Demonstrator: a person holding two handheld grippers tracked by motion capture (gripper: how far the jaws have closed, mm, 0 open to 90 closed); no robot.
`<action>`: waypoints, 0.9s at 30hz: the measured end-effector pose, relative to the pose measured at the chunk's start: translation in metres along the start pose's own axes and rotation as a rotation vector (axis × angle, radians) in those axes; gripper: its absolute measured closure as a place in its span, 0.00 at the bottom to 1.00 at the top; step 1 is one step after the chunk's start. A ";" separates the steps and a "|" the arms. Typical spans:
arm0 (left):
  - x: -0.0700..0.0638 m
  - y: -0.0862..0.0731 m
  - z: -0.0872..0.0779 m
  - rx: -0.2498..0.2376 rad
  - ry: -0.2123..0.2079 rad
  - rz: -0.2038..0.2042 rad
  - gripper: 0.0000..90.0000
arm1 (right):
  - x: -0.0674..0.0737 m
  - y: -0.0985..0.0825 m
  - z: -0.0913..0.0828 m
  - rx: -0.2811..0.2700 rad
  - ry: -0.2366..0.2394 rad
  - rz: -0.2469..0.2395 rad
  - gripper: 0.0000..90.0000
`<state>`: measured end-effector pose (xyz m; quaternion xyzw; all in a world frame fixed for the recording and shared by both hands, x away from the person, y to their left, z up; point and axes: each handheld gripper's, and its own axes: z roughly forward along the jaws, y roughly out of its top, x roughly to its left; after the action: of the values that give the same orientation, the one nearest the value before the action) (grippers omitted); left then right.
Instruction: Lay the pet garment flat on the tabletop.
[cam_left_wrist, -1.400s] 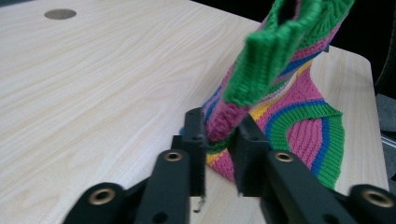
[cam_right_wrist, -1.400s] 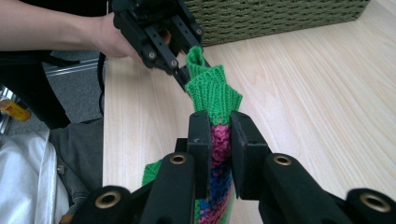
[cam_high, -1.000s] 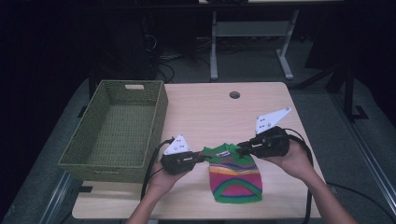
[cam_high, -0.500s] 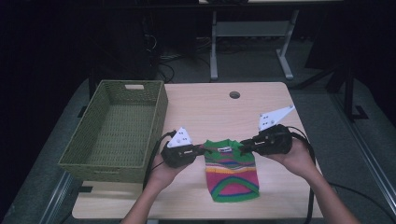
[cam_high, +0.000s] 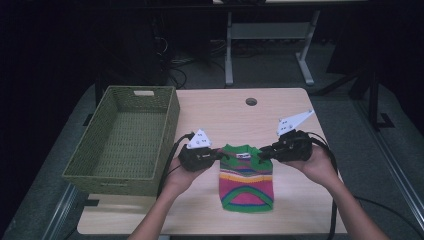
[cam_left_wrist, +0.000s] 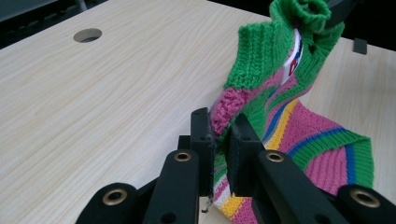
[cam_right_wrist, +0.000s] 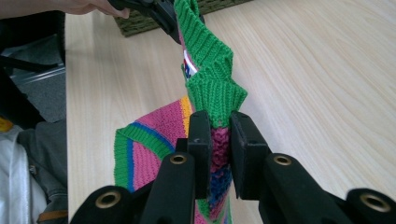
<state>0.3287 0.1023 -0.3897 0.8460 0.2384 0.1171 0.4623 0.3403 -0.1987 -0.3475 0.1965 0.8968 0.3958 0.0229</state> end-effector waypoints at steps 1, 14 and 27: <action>0.000 0.001 0.001 0.006 0.001 -0.002 0.92 | -0.001 0.000 0.000 0.000 0.001 0.002 0.88; 0.008 0.005 0.017 0.056 0.011 -0.015 0.92 | -0.022 -0.005 0.007 0.009 -0.047 0.053 0.88; 0.015 0.003 0.026 0.076 0.033 -0.044 0.92 | -0.034 -0.006 0.014 0.001 -0.088 0.084 0.87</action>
<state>0.3532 0.0899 -0.4011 0.8554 0.2687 0.1118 0.4284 0.3724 -0.2053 -0.3656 0.2513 0.8860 0.3869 0.0456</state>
